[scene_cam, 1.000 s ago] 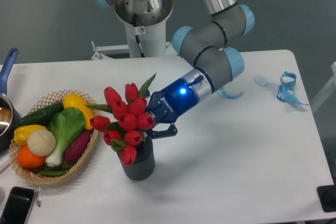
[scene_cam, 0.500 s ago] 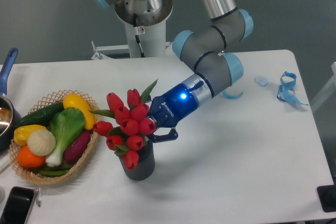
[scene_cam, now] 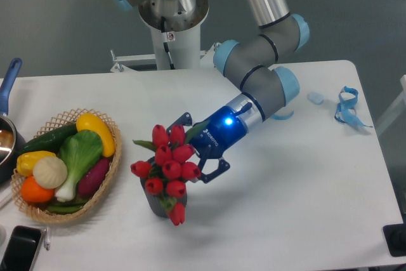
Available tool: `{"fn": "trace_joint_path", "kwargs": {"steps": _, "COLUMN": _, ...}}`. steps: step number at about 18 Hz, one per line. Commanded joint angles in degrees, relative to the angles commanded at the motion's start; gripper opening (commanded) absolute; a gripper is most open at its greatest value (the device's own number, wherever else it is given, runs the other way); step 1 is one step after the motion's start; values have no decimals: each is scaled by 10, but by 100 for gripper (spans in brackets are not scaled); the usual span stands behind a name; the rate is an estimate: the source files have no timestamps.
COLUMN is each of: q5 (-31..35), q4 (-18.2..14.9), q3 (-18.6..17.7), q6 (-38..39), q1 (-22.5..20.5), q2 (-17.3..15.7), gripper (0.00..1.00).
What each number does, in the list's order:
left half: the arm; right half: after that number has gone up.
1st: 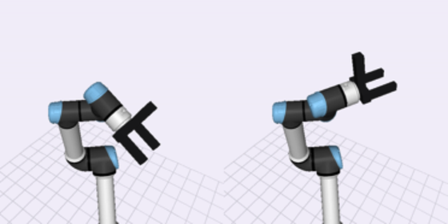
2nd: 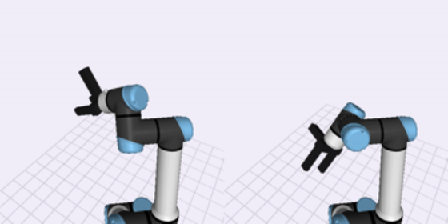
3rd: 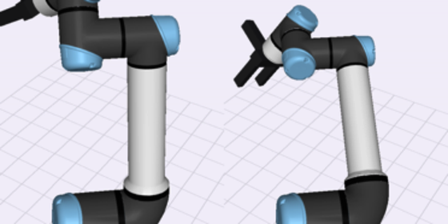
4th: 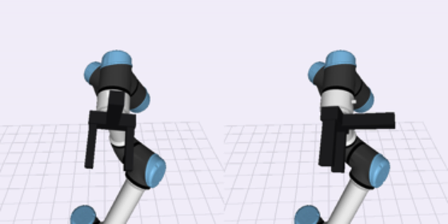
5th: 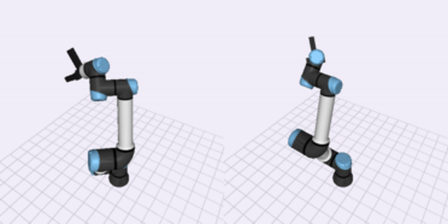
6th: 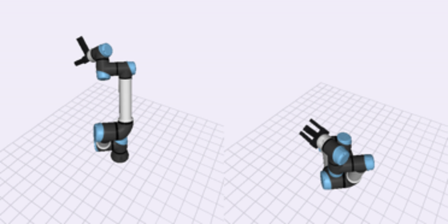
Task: Insert the flowers into the vase
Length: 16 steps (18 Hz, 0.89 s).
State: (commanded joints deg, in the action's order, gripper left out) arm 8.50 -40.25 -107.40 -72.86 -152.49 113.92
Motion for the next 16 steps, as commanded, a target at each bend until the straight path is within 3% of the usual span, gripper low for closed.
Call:
{"fn": "trace_joint_path", "kwargs": {"steps": 8, "q5": 182, "q4": 2, "q3": -17, "q6": -34, "q1": 0, "q2": -57, "gripper": 100}}
{"fn": "trace_joint_path", "kwargs": {"steps": 12, "q5": 230, "q4": 1, "q3": -25, "q6": -44, "q1": 0, "q2": -70, "gripper": 100}}
{"fn": "trace_joint_path", "kwargs": {"steps": 16, "q5": 350, "q4": 0, "q3": 21, "q6": -44, "q1": -3, "q2": -69, "gripper": 100}}
